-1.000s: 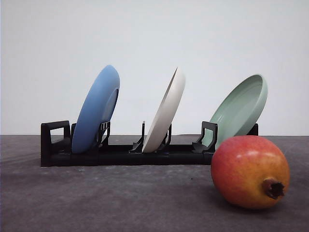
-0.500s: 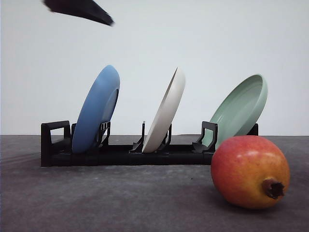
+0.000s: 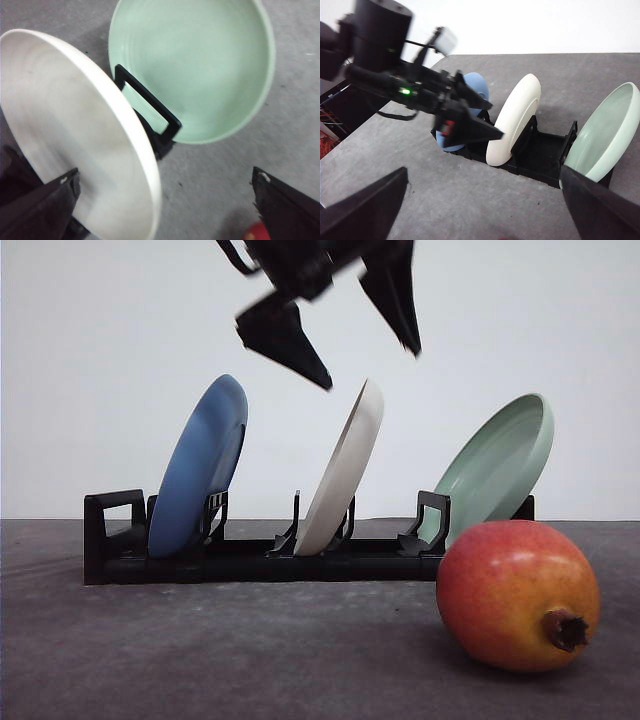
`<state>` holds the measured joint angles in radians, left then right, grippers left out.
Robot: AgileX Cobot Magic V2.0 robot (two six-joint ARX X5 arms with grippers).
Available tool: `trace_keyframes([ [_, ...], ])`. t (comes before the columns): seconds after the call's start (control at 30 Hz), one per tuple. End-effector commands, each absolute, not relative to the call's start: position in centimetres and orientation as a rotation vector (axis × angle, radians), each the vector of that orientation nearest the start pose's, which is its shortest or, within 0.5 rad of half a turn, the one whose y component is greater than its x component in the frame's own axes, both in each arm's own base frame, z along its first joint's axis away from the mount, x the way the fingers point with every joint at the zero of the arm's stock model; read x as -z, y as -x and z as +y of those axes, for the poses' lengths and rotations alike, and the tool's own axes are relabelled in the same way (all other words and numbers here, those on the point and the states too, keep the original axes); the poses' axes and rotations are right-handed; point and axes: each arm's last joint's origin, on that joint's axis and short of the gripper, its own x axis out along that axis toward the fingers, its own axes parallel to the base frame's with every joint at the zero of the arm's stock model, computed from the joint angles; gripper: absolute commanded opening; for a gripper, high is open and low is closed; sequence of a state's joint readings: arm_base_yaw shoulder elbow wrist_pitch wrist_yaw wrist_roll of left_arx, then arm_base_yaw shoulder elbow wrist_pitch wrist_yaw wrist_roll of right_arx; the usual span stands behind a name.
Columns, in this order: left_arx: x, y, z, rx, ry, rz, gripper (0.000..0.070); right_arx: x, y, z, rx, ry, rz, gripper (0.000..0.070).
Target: Place pomegranate in white plate
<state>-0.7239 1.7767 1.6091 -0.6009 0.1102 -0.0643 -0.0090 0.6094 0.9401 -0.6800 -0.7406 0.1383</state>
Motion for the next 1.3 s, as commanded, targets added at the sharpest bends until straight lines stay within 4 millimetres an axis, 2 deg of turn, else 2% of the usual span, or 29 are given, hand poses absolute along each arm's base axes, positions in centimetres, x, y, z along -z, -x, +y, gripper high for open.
trace_keyframes([
  [0.0, -31.0, -29.9, -27.3, 0.771, -0.183, 0.765, 0.0665, -36.6, -9.9, 1.9, -0.707, -0.263, 0.366, 0.0619],
  [0.23, -29.3, -31.2, -28.5, 0.773, -0.174, 0.737, 0.0661, -36.6, -9.9, 1.9, -0.706, -0.263, 0.366, 0.0619],
  [0.4, -28.6, -31.5, -28.7, 0.762, -0.184, 0.752, 0.0586, -36.6, -9.9, 1.9, -0.706, -0.261, 0.365, 0.0619],
  [0.53, -28.5, -31.5, -28.7, 0.761, -0.184, 0.754, 0.0571, -36.6, -9.9, 1.9, -0.706, -0.261, 0.365, 0.0619],
  [0.8, -28.2, -31.2, -28.5, 0.753, -0.193, 0.800, 0.0296, -36.6, -9.9, 1.9, -0.707, -0.261, 0.365, 0.0619],
  [1.0, -28.1, -31.2, -28.5, 0.753, -0.194, 0.811, 0.0006, -36.6, -9.9, 1.9, -0.706, -0.261, 0.366, 0.0619],
  [1.27, -28.2, -31.1, -28.4, 0.741, -0.176, 0.839, 0.0000, -36.6, -9.9, 1.9, -0.706, -0.261, 0.366, 0.0619],
])
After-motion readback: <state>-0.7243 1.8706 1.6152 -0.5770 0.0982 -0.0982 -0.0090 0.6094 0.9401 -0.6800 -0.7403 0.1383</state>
